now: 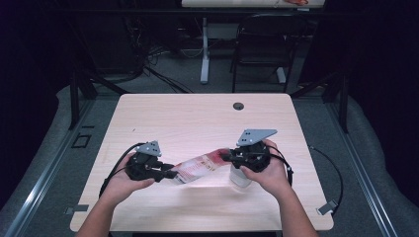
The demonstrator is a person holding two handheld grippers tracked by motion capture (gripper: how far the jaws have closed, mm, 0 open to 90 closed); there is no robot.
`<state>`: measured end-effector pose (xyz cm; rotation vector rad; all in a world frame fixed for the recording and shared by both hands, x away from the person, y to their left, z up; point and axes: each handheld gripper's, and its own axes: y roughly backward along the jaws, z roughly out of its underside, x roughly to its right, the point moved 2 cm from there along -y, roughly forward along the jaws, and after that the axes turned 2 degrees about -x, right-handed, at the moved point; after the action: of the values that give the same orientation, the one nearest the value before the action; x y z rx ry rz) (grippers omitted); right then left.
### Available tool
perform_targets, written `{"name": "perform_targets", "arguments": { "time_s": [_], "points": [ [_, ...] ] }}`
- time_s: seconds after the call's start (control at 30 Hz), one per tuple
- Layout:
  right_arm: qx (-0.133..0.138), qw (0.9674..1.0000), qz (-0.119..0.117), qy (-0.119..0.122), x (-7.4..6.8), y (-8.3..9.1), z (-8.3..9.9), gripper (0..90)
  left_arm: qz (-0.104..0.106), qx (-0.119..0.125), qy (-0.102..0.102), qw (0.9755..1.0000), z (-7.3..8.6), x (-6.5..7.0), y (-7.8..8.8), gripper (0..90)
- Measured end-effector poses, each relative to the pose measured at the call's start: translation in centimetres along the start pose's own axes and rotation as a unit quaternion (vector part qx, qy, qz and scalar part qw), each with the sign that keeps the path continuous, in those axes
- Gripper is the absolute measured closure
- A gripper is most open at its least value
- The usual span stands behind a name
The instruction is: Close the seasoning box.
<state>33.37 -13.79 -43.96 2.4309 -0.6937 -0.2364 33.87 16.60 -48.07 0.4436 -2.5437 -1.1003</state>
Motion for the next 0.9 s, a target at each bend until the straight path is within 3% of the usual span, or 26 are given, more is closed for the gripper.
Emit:
{"name": "perform_targets", "arguments": {
  "time_s": [0.53,0.9],
  "points": [
    [0.009,0.9999,-0.004,-0.013,0.6,0.3,0.2,81.3,0.0,0.01,0.008,0.9999,-0.8,0.1,0.9,72.4],
    [0.012,0.9997,-0.004,-0.022,1.0,0.5,0.5,81.3,-0.006,-0.014,0.003,0.9999,-2.2,0.3,1.5,72.6]
  ]
}}
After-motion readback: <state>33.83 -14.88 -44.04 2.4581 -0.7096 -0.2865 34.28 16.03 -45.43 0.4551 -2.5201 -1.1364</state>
